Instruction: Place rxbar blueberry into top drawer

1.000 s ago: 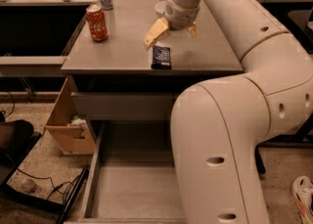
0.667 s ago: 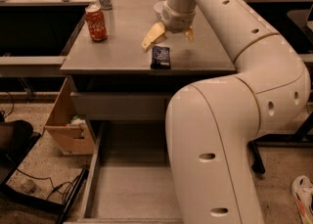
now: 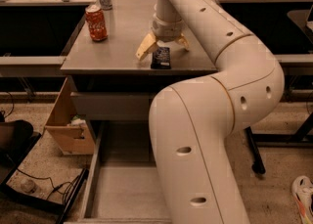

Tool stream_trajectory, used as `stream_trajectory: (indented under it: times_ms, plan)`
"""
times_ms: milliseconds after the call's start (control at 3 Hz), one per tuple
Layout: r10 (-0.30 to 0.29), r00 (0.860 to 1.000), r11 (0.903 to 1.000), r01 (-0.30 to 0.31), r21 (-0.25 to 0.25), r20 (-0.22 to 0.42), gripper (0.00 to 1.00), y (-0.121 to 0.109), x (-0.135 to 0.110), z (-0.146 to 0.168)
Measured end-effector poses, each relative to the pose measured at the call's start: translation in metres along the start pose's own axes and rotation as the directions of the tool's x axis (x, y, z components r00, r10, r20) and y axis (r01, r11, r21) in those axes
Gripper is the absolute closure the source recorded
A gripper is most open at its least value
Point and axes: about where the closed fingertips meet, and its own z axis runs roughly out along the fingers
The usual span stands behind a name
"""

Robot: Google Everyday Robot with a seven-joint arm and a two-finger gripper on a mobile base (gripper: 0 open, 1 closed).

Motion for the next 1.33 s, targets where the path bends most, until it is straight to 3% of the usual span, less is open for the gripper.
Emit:
stream_trajectory:
  times_ms: [333,667,1333]
  plan:
    - [-0.004,1.0,0.9999,0.004,0.016,-0.03,0.14,0.0036,-0.0017,0.0084]
    - [-0.003,1.0,0.9999,0.004,0.016,-0.03,0.46,0.0036,-0.0017,0.0084]
    - [-0.003,1.0,0.9999,0.004,0.016,-0.03,0.92,0.0036,-0.0017,0.0084]
